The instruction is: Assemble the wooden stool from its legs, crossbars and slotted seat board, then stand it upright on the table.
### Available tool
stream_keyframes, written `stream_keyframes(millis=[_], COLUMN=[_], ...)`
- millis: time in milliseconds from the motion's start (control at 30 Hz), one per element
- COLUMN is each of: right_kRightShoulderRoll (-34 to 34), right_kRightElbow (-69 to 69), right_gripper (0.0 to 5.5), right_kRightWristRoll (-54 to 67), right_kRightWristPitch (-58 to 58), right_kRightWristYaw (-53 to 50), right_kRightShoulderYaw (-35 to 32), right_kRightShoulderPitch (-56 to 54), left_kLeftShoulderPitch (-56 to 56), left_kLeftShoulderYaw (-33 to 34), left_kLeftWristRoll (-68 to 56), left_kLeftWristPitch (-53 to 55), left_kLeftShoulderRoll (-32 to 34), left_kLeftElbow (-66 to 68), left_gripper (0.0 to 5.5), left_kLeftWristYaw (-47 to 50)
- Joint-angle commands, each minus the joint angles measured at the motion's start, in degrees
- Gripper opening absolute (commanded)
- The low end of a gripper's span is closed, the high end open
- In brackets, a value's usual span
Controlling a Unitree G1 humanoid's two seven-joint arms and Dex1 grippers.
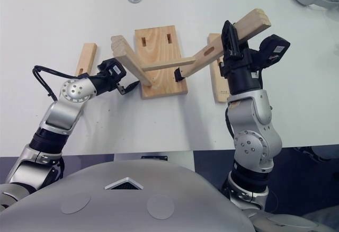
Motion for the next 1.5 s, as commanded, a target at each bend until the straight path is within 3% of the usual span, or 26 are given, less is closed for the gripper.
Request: stream_keyframes(millis=[33,567,867,1133,1300,1500], right_kRightShoulderRoll=[-0.5,1.3,-3.2,-2.8,-0.3,-4.3], right_kRightElbow=[2.1,0.9,-0.9,0.1,2.1,0.3], right_gripper=[1.02,1.02,1.02,1.02,1.02,1.02], right_kRightWristRoll=[1.0,5.6,-9.6,-15.0,-13.2,-20.5], right_kRightWristPitch=[4.6,4.1,4.5,0.1,-3.6,-3.1], right_kRightWristYaw=[-1.3,-3.0,0.6,4.5,7.0,9.4], right_kRightShoulderYaw=[0.0,-3.1,7.1,9.9,7.0,10.7], right_kRightShoulderPitch=[0.3,-1.7,1.3,5.8,7.8,6.1], left_kLeftShoulderPitch=[-0.8,-0.6,-0.7,0.2,0.6,1.0], left_kLeftShoulderYaw=[-0.9,-1.4,-1.2,-0.5,0.3,0.0], left_kLeftWristRoll=[0.7,0.8,0.0,-1.8,-2.3,-1.5], left_kLeftWristPitch=[-0.1,0.1,0.7,1.4,1.6,1.5], left_kLeftShoulderRoll=[-0.9,-0.7,-1.1,-2.9,-3.6,-2.3], left_kLeftElbow=[-0.3,-0.7,-1.6,-0.9,-0.5,-1.3], left_gripper=[4.57,4.57,4.57,4.57,4.57,4.57], left_kLeftWristYaw=[0.6,0.9,0.7,0.9,1.3,1.1])
